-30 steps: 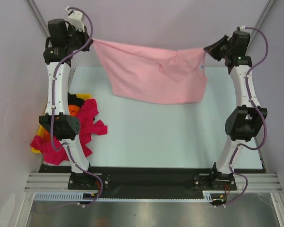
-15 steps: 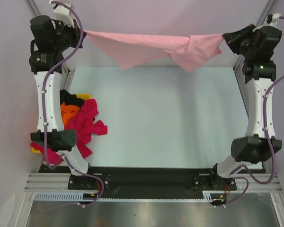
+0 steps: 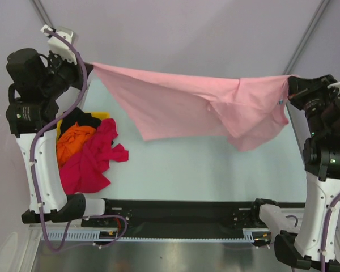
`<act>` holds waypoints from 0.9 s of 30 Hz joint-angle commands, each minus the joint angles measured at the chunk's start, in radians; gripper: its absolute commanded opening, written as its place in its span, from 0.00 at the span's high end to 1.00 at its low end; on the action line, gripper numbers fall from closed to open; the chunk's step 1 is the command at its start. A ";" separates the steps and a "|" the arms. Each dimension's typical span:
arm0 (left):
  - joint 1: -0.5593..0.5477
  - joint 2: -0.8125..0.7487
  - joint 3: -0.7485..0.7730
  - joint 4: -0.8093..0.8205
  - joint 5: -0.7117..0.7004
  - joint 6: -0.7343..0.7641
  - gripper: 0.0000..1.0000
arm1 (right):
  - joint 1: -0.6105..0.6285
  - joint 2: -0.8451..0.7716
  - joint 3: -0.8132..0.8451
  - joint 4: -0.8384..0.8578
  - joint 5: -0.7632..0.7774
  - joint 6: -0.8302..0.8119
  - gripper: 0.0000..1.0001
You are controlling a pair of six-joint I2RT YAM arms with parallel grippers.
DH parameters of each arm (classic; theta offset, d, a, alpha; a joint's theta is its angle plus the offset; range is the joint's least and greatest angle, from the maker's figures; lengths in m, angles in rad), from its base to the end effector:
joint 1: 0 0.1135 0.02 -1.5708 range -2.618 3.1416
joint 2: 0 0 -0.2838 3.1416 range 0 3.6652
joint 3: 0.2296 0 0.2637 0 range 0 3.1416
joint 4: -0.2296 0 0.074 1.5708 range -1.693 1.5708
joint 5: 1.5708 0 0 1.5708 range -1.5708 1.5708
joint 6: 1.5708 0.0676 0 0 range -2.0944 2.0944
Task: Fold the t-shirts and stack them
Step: Flatten the tshirt out
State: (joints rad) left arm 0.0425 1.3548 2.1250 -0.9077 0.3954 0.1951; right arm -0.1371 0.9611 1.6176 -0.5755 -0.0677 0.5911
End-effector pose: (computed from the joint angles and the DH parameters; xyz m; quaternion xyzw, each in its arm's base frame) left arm 0.2377 -0.0160 0.5939 0.1850 0.7273 -0.0707 0.6571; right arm 0.1643 -0.0181 0.5619 0.2180 0.6420 0.1877 0.7107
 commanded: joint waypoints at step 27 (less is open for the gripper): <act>-0.096 0.908 0.161 0.379 -0.211 -0.073 0.01 | 0.113 1.125 0.209 0.197 0.161 0.041 0.21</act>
State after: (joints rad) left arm -0.0422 2.2673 2.2227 -0.5602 0.2234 0.1120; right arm -0.0135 2.0747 1.6909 -0.2726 0.0475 0.6930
